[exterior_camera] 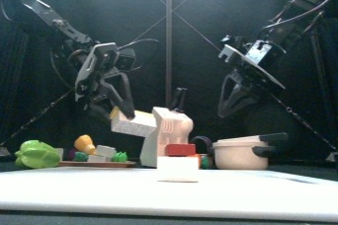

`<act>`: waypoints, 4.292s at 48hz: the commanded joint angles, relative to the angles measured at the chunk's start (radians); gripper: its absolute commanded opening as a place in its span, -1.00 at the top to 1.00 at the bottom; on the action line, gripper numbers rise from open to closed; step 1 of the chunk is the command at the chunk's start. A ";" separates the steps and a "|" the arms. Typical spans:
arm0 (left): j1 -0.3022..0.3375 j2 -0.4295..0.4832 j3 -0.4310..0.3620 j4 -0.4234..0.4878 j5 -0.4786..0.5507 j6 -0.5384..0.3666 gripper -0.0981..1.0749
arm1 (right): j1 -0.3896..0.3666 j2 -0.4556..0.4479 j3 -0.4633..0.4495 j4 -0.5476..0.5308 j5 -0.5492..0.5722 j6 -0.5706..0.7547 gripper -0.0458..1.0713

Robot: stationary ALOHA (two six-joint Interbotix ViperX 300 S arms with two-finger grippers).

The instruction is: Place egg sushi onto cutting board

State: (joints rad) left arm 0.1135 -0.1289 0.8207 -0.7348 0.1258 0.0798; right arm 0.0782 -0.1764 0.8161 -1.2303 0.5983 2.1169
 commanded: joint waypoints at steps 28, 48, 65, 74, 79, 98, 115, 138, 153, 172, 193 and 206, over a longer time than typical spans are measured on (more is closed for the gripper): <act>-0.029 -0.035 -0.104 0.009 0.141 -0.011 -0.15 | 0.014 -0.012 -0.026 -0.003 0.002 -0.002 -0.01; 0.074 -0.086 -0.118 0.281 0.304 -0.322 -0.14 | 0.017 -0.017 -0.026 -0.003 0.002 -0.002 -0.01; -0.080 -0.048 -0.186 0.933 0.491 -1.054 -0.15 | 0.018 -0.015 -0.026 -0.003 0.002 -0.002 -0.01; -0.198 -0.006 -0.196 1.114 0.554 -1.368 -0.16 | 0.018 -0.017 -0.026 -0.003 0.003 -0.002 -0.01; -0.252 0.020 -0.201 1.160 0.549 -1.480 -0.16 | 0.020 -0.017 -0.025 -0.003 0.002 -0.002 -0.01; -0.403 0.249 -0.423 1.315 0.716 -1.819 -0.16 | 0.034 -0.009 0.006 -0.003 0.002 0.000 -0.01; -0.495 0.423 -0.589 1.157 0.946 -1.885 -0.18 | 0.052 -0.015 0.006 -0.006 0.002 -0.002 -0.01; -0.543 0.457 -0.611 1.212 0.931 -2.023 -0.22 | 0.081 -0.017 0.005 -0.002 0.002 -0.002 -0.01; -0.543 0.451 -0.581 1.198 0.841 -2.022 -0.72 | 0.089 -0.017 -0.006 0.006 0.025 -0.002 -0.01; -0.545 0.405 -0.581 1.256 0.910 -2.026 -0.92 | 0.095 -0.017 -0.005 0.002 0.026 -0.003 -0.01; -0.531 0.282 -0.514 1.436 1.019 -2.026 -0.92 | 0.097 -0.012 -0.006 0.006 0.026 -0.002 -0.01; -0.472 0.161 -0.420 1.542 0.996 -2.017 -0.91 | 0.098 -0.011 -0.008 0.005 0.026 -0.002 -0.01</act>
State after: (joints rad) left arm -0.3789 0.0844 0.3927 0.7670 1.1244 -1.9390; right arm 0.1764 -0.1733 0.8299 -1.2226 0.6213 2.1154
